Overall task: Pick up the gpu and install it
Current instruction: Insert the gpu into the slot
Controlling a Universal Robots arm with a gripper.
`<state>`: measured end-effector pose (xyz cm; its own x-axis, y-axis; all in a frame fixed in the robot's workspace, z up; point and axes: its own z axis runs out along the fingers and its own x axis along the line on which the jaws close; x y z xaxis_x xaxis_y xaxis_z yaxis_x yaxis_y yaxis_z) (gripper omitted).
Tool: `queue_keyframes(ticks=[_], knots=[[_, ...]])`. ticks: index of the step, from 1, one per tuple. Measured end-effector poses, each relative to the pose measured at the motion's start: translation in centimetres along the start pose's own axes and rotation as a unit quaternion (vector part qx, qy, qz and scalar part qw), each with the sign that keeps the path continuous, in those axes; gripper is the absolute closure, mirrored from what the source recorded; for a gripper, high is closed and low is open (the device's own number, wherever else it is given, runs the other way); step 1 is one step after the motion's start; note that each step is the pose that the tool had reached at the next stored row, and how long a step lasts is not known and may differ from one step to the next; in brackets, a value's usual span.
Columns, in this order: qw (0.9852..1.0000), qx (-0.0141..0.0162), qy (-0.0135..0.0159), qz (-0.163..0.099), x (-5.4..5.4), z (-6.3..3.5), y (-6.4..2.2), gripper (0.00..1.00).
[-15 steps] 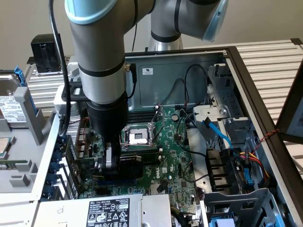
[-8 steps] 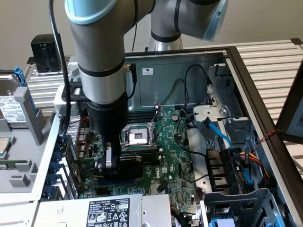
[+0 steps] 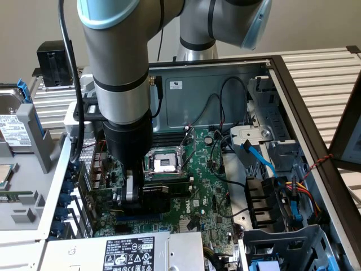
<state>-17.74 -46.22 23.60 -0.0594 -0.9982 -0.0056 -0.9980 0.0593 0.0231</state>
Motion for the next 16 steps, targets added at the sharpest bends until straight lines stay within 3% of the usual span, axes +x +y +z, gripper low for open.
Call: queue_keyframes(ticks=[16], knots=[[1.0000,0.0001,-0.0022,0.000,0.05,-0.47,0.01,0.72]])
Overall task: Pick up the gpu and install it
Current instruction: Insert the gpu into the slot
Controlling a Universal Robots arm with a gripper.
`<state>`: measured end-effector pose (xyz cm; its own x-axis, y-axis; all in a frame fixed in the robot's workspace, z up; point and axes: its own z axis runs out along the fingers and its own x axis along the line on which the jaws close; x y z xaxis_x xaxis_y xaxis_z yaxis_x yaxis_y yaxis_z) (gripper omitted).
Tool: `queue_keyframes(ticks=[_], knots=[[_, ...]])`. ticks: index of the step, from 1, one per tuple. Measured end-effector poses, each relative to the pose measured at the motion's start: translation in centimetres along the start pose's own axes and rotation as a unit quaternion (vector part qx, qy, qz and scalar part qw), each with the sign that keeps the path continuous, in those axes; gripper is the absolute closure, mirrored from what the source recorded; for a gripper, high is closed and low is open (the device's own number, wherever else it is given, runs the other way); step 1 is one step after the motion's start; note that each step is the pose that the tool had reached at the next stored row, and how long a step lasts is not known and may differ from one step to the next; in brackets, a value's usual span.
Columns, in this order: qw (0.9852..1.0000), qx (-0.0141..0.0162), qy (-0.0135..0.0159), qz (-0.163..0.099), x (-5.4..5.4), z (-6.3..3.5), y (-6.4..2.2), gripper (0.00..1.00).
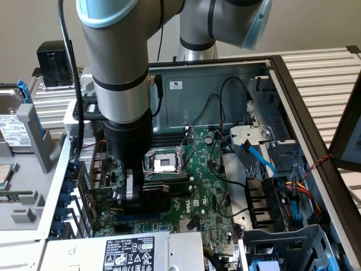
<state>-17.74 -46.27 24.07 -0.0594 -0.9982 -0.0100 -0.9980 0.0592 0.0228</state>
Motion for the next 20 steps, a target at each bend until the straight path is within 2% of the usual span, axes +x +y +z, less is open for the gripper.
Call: queue_keyframes(ticks=[20], knots=[[1.0000,0.0000,-0.0001,0.000,-0.05,0.12,0.00,0.72]])
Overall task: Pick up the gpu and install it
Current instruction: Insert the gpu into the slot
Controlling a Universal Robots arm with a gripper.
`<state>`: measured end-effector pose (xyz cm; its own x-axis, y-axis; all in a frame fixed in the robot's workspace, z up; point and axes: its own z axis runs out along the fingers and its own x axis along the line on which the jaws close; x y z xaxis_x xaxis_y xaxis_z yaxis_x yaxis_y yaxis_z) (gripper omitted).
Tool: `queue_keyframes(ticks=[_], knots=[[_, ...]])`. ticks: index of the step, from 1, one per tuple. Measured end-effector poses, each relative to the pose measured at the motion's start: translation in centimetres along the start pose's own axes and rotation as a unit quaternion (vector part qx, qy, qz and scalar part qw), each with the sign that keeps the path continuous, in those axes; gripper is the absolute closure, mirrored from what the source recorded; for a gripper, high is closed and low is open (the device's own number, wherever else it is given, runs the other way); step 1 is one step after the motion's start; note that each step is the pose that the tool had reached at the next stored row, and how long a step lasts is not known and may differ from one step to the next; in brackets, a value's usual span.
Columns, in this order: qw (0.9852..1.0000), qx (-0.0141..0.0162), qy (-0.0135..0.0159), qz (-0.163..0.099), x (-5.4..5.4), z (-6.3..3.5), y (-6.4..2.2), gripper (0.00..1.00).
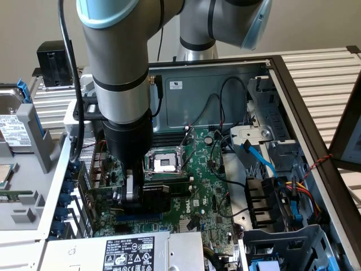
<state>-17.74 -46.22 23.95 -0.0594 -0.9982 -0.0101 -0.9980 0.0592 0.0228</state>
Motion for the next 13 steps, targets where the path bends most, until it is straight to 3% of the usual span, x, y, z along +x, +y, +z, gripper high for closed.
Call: queue_keyframes(ticks=[13], knots=[[1.0000,0.0000,0.0000,0.000,0.00,0.05,0.00,0.72]])
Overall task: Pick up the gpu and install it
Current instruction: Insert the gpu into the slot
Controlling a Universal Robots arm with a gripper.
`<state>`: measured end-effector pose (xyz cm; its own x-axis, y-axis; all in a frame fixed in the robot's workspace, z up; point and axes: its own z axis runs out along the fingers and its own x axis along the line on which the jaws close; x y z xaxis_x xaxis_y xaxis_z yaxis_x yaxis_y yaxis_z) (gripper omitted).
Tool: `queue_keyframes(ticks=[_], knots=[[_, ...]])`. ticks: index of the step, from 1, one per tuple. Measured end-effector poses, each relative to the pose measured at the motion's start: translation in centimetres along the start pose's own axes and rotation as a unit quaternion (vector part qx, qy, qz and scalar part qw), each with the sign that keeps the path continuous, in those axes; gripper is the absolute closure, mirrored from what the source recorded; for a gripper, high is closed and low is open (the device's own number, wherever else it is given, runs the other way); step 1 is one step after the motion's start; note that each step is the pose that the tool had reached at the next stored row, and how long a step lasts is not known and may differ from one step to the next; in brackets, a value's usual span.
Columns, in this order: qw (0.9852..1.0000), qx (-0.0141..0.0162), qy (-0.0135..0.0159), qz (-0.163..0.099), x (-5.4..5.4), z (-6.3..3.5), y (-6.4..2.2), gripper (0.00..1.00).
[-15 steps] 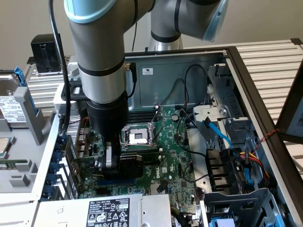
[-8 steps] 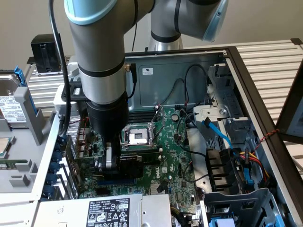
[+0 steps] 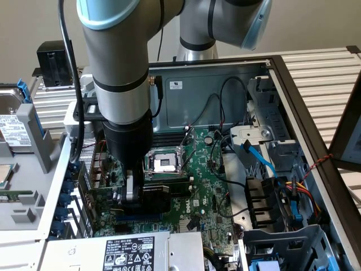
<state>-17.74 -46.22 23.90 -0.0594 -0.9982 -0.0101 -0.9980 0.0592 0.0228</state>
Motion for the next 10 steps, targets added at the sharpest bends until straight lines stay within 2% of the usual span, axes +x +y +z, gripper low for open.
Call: queue_keyframes(ticks=[10], knots=[[1.0000,-0.0024,0.0000,0.000,0.18,0.01,-0.02,0.72]])
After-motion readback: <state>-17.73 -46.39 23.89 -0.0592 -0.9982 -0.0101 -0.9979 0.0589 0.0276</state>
